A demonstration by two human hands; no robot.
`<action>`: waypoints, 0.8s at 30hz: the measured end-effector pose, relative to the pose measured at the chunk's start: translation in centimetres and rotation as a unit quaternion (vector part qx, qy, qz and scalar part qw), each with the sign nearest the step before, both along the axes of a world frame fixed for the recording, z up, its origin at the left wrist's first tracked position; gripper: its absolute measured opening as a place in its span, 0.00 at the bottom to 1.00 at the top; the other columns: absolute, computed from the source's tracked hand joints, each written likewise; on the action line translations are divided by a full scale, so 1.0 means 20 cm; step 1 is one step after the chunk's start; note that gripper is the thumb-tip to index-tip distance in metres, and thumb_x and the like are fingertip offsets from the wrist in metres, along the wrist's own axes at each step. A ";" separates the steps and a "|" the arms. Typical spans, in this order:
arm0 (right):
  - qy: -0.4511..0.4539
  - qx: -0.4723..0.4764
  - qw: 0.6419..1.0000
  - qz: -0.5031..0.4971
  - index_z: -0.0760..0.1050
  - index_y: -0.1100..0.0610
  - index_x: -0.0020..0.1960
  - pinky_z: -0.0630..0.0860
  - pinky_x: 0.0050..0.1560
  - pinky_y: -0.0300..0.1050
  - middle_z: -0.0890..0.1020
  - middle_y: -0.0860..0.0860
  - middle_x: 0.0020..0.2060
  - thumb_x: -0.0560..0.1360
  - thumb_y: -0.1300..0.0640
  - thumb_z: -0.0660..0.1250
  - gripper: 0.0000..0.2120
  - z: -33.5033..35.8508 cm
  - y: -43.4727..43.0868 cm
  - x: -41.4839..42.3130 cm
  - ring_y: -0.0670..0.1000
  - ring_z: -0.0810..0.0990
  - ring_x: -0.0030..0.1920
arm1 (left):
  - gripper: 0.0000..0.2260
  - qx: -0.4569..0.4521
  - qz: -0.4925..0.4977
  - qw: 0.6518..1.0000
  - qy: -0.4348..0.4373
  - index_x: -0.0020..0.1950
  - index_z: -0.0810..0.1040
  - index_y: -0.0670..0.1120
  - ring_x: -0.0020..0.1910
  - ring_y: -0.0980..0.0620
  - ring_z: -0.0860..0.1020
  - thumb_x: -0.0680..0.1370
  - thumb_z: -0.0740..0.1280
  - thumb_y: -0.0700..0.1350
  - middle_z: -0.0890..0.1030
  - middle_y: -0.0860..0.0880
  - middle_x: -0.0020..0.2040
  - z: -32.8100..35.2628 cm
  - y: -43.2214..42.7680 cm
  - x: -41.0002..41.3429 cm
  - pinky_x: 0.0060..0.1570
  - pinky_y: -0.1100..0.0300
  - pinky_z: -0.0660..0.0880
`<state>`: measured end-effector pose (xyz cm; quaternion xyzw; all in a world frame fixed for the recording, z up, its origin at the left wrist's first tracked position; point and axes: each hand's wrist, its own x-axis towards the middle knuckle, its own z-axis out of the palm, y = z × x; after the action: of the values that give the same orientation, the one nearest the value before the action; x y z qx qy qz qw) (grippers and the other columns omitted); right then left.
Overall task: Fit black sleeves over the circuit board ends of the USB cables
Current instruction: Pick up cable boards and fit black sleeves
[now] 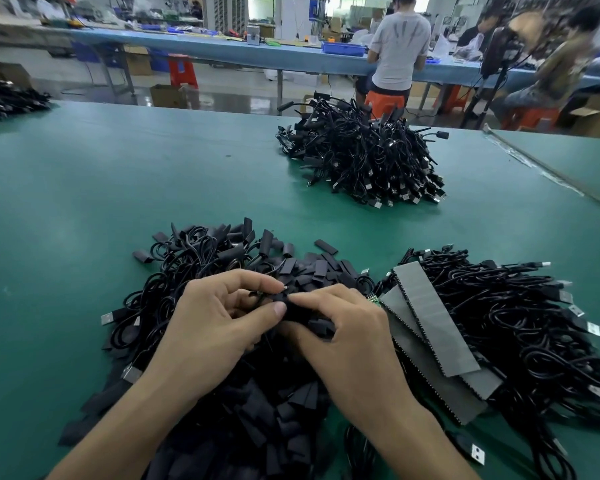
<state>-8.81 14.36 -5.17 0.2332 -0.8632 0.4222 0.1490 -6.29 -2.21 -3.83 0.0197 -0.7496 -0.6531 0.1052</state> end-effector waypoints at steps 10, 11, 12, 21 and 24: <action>0.012 0.019 1.000 -0.005 0.83 0.51 0.59 0.78 0.54 0.49 0.85 0.44 0.49 0.74 0.52 0.73 0.15 0.01 0.01 0.00 0.44 0.81 0.50 | 0.11 -0.026 0.011 1.000 -0.002 0.46 0.85 0.56 0.25 0.57 0.74 0.77 0.70 0.39 0.81 0.48 0.30 -0.01 0.00 0.00 0.27 0.67 0.72; 0.001 0.014 1.000 -0.004 0.83 0.51 0.59 0.78 0.54 0.48 0.85 0.44 0.50 0.74 0.52 0.73 0.15 0.01 0.02 -0.01 0.44 0.81 0.51 | 0.11 -0.020 0.014 1.000 -0.001 0.47 0.84 0.56 0.26 0.57 0.75 0.78 0.69 0.39 0.82 0.48 0.32 -0.02 0.00 -0.01 0.28 0.67 0.72; -0.007 0.008 1.000 -0.005 0.83 0.52 0.59 0.78 0.55 0.48 0.85 0.44 0.50 0.74 0.51 0.74 0.15 0.01 0.03 -0.01 0.44 0.81 0.52 | 0.12 -0.010 0.017 1.000 -0.002 0.48 0.83 0.57 0.26 0.57 0.75 0.79 0.68 0.38 0.84 0.47 0.35 -0.02 0.00 -0.01 0.28 0.66 0.73; -0.015 -0.028 0.999 -0.021 0.84 0.51 0.56 0.79 0.53 0.45 0.84 0.41 0.47 0.74 0.54 0.74 0.11 0.02 0.09 -0.05 0.40 0.81 0.50 | 0.04 -0.036 0.011 0.999 -0.016 0.50 0.78 0.48 0.25 0.56 0.75 0.81 0.65 0.39 0.84 0.47 0.35 -0.01 0.00 0.00 0.28 0.67 0.72; -0.012 -0.026 0.999 -0.019 0.84 0.51 0.55 0.79 0.52 0.43 0.85 0.41 0.46 0.75 0.55 0.74 0.09 0.02 0.09 -0.06 0.39 0.81 0.49 | 0.06 -0.043 0.019 0.999 -0.019 0.44 0.82 0.49 0.24 0.57 0.72 0.79 0.68 0.42 0.81 0.48 0.30 0.00 0.00 0.00 0.25 0.68 0.69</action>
<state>-10.08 16.21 -4.74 0.2082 -0.8577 0.4446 0.1527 -6.21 -2.18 -3.89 0.0417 -0.7784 -0.6177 0.1044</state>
